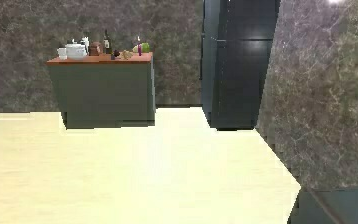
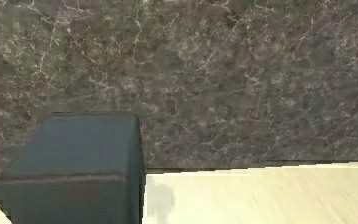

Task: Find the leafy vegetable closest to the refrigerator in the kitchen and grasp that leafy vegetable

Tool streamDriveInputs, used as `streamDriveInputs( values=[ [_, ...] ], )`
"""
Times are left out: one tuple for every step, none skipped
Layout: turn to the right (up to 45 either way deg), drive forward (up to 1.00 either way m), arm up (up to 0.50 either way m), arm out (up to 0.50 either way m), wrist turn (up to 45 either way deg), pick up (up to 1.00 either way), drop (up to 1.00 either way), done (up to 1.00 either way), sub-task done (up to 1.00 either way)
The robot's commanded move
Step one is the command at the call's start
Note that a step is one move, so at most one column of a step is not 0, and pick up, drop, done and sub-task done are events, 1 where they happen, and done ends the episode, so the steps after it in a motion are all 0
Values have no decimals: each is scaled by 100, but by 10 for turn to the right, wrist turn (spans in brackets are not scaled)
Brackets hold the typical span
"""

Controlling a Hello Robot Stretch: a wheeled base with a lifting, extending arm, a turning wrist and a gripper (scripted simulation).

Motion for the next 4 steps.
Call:
streamDriveInputs(
  values=[
    [30,0,0,0,0,0,0,0,0],
    [0,95,0,0,0,0,0,0,0],
    [180,0,0,0,0,0,0,0,0],
    [0,65,0,0,0,0,0,0,0]
  ],
)
